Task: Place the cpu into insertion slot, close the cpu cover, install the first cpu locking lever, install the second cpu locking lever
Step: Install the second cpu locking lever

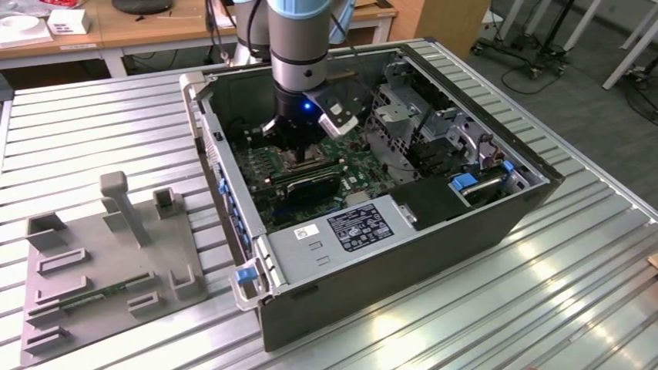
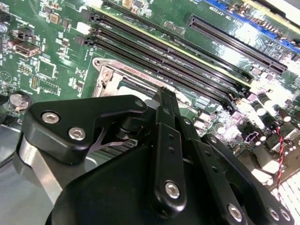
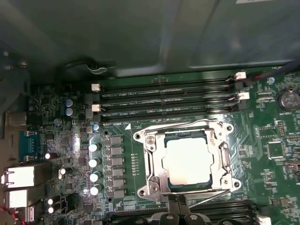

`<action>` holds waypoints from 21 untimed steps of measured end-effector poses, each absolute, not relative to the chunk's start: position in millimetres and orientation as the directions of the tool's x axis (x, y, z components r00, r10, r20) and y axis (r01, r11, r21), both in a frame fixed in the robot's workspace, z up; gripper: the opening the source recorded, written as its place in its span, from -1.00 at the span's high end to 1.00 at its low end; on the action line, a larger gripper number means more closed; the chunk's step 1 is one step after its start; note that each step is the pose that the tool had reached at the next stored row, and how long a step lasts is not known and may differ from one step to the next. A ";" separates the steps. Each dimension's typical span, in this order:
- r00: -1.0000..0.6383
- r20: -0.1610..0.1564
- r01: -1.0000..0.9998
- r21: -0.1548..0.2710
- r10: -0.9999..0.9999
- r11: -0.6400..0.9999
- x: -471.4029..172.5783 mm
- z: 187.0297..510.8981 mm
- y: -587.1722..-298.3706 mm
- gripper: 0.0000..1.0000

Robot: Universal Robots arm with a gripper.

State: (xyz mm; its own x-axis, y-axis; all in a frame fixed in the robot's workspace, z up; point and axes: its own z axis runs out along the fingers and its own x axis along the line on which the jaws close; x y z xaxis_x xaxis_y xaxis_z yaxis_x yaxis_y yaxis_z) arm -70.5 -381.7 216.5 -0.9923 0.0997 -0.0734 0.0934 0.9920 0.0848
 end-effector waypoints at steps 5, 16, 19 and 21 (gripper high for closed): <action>-0.992 -0.073 0.093 0.085 0.100 0.992 -72.1 211.6 -381.7 0.80; -0.992 -0.073 0.093 0.085 0.100 0.992 -75.5 210.4 -383.2 0.80; -0.992 -0.073 0.093 0.085 0.100 0.992 -76.4 210.4 -384.2 0.80; -0.992 -0.073 0.093 0.085 0.100 0.992 -76.9 210.3 -385.3 0.80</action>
